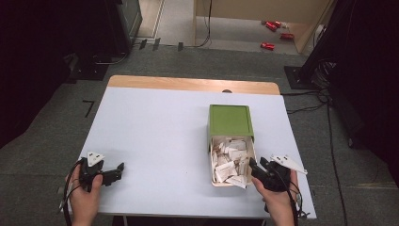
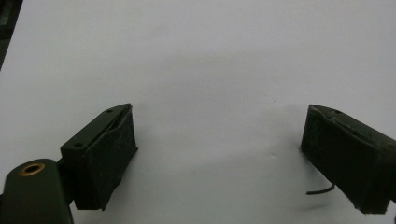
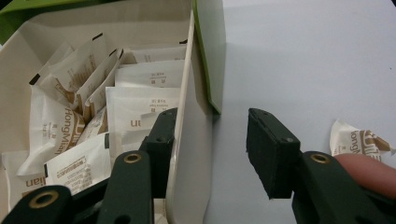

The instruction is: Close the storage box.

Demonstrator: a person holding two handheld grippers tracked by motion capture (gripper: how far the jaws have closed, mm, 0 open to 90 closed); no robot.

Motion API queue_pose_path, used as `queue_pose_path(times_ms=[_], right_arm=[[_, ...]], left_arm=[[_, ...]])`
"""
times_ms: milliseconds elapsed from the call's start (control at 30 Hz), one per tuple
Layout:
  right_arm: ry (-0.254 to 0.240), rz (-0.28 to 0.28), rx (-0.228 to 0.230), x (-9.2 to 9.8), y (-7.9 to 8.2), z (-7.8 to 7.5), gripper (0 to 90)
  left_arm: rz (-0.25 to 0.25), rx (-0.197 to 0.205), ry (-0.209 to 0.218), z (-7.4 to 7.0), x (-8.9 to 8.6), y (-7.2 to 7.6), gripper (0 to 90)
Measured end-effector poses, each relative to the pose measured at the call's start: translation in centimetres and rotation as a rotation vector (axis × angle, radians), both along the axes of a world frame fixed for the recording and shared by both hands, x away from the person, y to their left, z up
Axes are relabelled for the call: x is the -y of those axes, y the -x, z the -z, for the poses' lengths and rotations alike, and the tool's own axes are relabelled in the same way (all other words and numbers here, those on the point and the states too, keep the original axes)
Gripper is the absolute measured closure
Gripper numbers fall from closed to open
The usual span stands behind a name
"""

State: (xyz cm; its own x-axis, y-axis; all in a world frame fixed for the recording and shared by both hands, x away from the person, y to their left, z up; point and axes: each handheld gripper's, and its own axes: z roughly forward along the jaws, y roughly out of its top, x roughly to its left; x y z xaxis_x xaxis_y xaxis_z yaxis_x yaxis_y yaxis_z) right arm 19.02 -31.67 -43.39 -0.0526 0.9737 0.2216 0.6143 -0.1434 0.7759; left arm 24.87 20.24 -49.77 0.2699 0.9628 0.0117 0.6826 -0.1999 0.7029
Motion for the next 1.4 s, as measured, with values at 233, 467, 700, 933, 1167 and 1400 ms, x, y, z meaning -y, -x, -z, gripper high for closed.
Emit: queue_pose_path(times_ms=[233,467,700,933,1167,1400], right_arm=[[0.012,-0.025,0.033,0.0,0.5,0.4,62.2],[-0.003,-0.054,0.034,0.0,1.0,0.7,66.8],[0.032,-0.047,0.021,-0.5,1.1,1.1,71.5],[0.067,-0.053,-0.002,-0.8,1.0,1.4,72.9],[0.103,-0.068,-0.008,-1.4,1.1,1.5,83.6],[0.088,-0.008,-0.007,-1.9,1.0,1.6,87.2]], left_arm=[[0.0,0.0,0.0,0.0,0.0,0.0,10.7],[0.0,0.0,0.0,0.0,0.0,0.0,10.7],[0.0,0.0,0.0,0.0,0.0,0.0,10.7],[0.0,0.0,0.0,0.0,0.0,0.0,10.7],[0.0,0.0,0.0,0.0,0.0,0.0,10.7],[0.0,0.0,0.0,0.0,0.0,0.0,10.7]])
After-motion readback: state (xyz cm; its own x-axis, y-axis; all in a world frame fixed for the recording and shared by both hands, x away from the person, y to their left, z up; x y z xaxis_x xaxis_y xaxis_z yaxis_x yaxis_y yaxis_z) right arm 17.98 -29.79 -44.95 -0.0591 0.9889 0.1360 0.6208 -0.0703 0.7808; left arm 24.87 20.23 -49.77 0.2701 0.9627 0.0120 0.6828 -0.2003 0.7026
